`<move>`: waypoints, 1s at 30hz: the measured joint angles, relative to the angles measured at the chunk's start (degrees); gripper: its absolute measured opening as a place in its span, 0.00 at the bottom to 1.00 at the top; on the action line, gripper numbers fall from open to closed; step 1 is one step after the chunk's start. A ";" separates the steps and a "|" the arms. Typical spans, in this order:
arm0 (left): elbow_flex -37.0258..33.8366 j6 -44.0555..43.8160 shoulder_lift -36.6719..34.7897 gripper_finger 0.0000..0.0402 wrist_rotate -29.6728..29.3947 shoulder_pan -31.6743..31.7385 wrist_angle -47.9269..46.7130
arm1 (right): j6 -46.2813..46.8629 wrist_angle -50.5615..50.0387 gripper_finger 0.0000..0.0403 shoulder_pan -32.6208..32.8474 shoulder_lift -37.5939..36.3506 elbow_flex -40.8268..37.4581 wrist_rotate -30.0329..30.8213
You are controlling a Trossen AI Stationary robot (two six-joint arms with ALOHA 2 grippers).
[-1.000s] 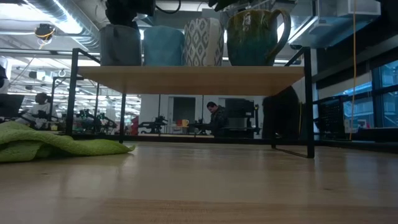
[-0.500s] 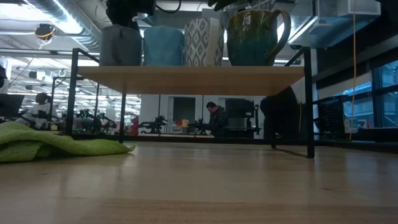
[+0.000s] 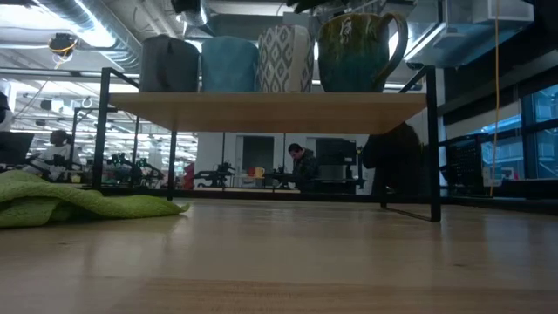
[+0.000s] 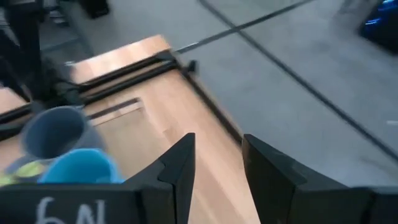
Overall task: Stack small to large cups/mugs on shelf
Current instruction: Adjust the mugs on the shelf
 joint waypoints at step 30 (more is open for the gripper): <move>0.02 8.82 -0.33 0.13 -2.88 -7.08 3.00 | 9.41 -19.12 0.33 7.87 -3.12 1.27 18.04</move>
